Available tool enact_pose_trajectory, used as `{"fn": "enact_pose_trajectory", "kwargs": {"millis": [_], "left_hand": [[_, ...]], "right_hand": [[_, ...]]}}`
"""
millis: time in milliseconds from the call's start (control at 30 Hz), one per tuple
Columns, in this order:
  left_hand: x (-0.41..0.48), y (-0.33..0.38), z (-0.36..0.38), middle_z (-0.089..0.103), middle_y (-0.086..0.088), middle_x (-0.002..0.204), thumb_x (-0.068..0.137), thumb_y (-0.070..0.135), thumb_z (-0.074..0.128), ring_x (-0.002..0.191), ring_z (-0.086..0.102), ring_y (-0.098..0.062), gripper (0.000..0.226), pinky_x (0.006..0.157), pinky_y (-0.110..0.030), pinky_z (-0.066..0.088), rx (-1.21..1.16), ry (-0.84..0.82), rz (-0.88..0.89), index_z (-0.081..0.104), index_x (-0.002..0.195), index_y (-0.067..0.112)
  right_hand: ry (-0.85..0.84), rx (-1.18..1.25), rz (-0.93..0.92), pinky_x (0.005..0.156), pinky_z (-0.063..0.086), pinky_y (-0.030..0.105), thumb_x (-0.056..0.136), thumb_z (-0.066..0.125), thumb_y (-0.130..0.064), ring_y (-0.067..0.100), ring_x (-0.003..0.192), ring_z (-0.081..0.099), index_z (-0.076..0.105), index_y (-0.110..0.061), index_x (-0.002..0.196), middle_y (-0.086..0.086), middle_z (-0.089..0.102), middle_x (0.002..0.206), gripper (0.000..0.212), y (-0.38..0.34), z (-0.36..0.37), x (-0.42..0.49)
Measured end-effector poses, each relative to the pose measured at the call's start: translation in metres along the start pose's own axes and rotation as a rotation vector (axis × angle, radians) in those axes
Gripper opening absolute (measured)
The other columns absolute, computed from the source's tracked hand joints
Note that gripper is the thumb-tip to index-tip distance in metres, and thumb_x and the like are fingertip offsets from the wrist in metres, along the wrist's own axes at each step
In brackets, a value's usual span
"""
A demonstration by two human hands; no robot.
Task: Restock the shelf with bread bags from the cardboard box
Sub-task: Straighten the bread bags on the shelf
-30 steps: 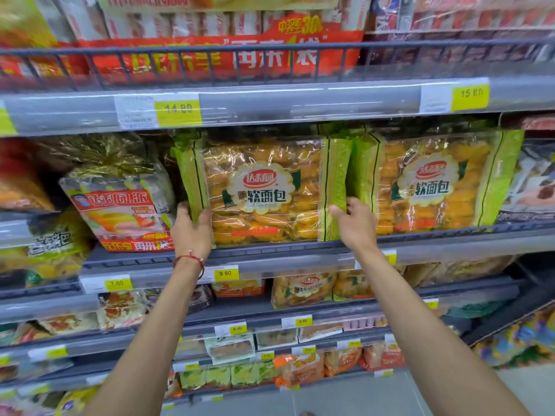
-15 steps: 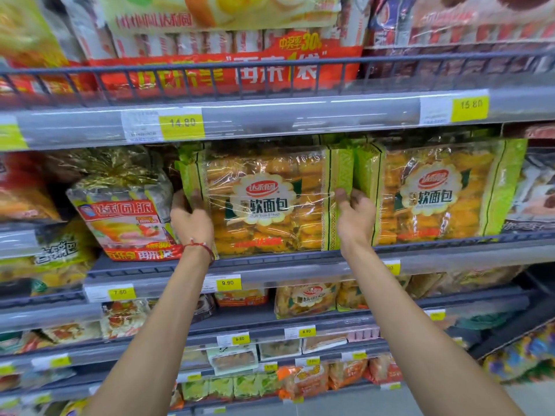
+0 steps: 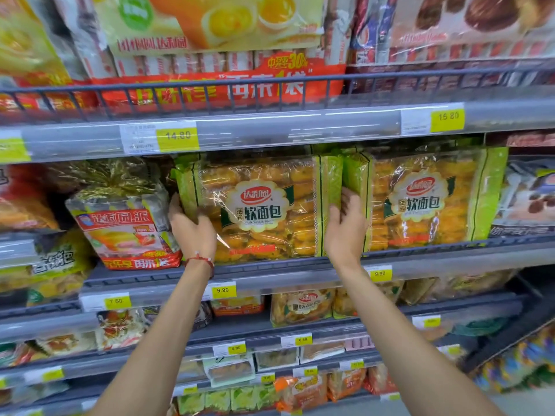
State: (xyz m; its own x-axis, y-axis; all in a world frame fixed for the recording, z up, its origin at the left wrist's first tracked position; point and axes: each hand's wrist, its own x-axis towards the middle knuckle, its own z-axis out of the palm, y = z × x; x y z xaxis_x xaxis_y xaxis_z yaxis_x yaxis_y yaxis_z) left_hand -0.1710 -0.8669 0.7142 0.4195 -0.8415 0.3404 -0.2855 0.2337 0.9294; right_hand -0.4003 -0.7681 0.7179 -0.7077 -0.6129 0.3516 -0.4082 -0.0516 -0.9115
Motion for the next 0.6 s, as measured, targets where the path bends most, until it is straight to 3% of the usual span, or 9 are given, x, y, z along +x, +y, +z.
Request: {"fn": "enact_pose_trajectory", "kwargs": {"millis": [67, 167, 267, 367, 500, 600], "left_hand": [[-0.007, 0.005, -0.001, 0.038, -0.007, 0.146, 0.084, 0.012, 0.054, 0.135, 0.039, -0.023, 0.067, 0.112, -0.04, 0.034, 0.033, -0.008, 0.08, 0.032, 0.147, 0.011], [-0.022, 0.022, -0.003, 0.029, -0.007, 0.15, 0.079, 0.01, 0.056, 0.139, 0.027, -0.023, 0.072, 0.115, -0.033, 0.025, 0.19, -0.01, 0.283, 0.031, 0.146, 0.01], [-0.018, 0.037, -0.001, 0.039, -0.006, 0.143, 0.077, 0.014, 0.058, 0.134, 0.033, -0.024, 0.062, 0.111, -0.035, 0.033, 0.352, -0.08, 0.536, 0.044, 0.138, 0.012], [-0.001, 0.054, 0.005, 0.046, -0.002, 0.138, 0.081, 0.02, 0.058, 0.131, 0.04, -0.022, 0.053, 0.109, -0.036, 0.035, 0.478, -0.157, 0.729, 0.051, 0.134, 0.015], [0.021, 0.079, 0.021, 0.052, -0.002, 0.136, 0.091, 0.036, 0.051, 0.123, 0.048, -0.026, 0.048, 0.102, -0.036, 0.042, 0.719, -0.389, 0.857, 0.048, 0.137, 0.025], [0.039, 0.079, 0.027, 0.06, 0.0, 0.13, 0.095, 0.043, 0.045, 0.118, 0.054, -0.025, 0.039, 0.098, -0.034, 0.044, 0.828, -0.464, 0.858, 0.054, 0.131, 0.029]], "right_hand": [[0.012, -0.068, -0.106, 0.116, 0.039, 0.031, 0.102, 0.058, -0.01, 0.014, 0.136, 0.048, 0.049, -0.013, 0.144, 0.0, 0.052, 0.146, 0.043, -0.004, -0.001, -0.015], [-0.014, -0.125, -0.276, 0.112, 0.035, 0.022, 0.102, 0.057, -0.01, 0.011, 0.135, 0.045, 0.053, -0.014, 0.14, 0.001, 0.048, 0.144, 0.038, -0.018, 0.002, -0.025], [-0.185, -0.222, -0.44, 0.11, 0.041, 0.028, 0.102, 0.056, -0.012, 0.011, 0.129, 0.049, 0.055, -0.017, 0.139, -0.003, 0.055, 0.136, 0.037, -0.037, 0.013, -0.015], [-0.283, -0.372, -0.606, 0.105, 0.048, 0.035, 0.097, 0.062, -0.014, 0.019, 0.126, 0.053, 0.054, -0.018, 0.141, -0.001, 0.054, 0.142, 0.045, -0.063, 0.025, 0.004], [-0.428, -0.609, -0.761, 0.114, 0.041, 0.044, 0.097, 0.064, -0.022, 0.032, 0.137, 0.049, 0.053, -0.015, 0.145, 0.008, 0.056, 0.147, 0.05, -0.086, 0.045, 0.034], [-0.529, -0.738, -0.738, 0.101, 0.046, 0.04, 0.1, 0.059, -0.026, 0.031, 0.13, 0.052, 0.059, -0.019, 0.136, 0.006, 0.061, 0.14, 0.037, -0.09, 0.049, 0.053]]}}
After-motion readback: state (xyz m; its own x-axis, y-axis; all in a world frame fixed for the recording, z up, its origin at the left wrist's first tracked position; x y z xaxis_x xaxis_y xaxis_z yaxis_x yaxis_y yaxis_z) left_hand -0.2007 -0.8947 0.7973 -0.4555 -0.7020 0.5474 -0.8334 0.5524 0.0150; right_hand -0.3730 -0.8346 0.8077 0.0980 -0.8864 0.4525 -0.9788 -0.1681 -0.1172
